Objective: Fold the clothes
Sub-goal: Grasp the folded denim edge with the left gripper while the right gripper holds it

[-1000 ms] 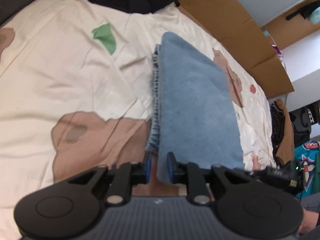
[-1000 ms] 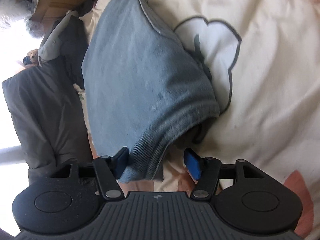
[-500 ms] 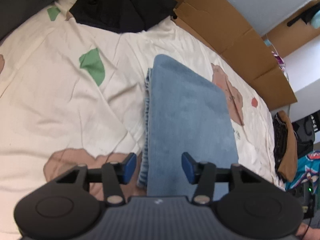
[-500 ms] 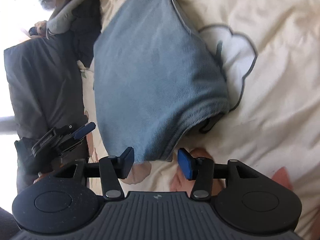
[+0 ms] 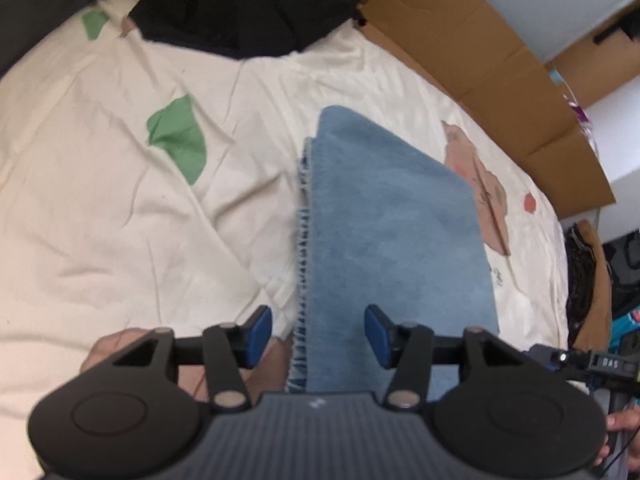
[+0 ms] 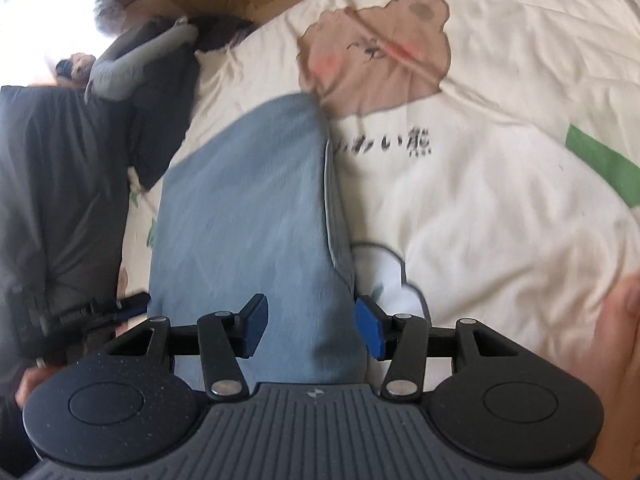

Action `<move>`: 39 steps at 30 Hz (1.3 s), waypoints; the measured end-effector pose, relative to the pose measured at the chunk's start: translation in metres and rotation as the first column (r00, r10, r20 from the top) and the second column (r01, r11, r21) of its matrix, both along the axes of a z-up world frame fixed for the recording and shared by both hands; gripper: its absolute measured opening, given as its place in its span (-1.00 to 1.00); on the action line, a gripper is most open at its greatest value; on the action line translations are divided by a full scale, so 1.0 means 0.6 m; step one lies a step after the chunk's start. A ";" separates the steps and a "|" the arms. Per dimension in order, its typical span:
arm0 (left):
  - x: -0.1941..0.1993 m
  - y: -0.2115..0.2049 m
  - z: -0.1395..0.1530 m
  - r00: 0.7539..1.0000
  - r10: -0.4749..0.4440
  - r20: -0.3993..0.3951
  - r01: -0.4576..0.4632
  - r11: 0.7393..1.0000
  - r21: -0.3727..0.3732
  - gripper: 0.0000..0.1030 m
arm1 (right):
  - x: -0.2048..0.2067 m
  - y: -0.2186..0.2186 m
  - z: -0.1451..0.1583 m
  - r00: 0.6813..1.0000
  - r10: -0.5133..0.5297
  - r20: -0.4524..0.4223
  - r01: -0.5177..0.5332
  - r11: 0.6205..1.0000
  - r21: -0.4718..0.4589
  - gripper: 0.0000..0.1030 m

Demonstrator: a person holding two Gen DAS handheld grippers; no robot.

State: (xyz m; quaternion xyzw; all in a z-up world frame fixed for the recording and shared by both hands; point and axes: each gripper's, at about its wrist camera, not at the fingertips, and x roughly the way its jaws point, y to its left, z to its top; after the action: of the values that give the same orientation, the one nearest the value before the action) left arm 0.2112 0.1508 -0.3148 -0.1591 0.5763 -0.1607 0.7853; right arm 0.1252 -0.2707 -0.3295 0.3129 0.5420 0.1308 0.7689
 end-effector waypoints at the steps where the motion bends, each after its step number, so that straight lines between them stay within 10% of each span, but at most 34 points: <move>1: 0.003 0.001 -0.006 1.000 0.006 -0.006 -0.006 1.000 0.000 0.05 | 0.005 0.000 0.000 1.000 0.004 0.005 -0.004 1.000 -0.006 0.08; 39: 0.065 -0.031 -0.107 0.987 -0.072 -0.140 0.037 0.970 -0.241 0.44 | 0.161 0.077 -0.060 0.984 0.174 -0.029 -0.177 0.973 -0.148 0.08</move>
State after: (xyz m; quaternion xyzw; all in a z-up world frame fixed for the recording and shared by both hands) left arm 0.2501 0.1321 -0.3791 -0.2477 0.6137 -0.2379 0.7109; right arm 0.2218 -0.2247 -0.3657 0.2061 0.5819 0.1545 0.7714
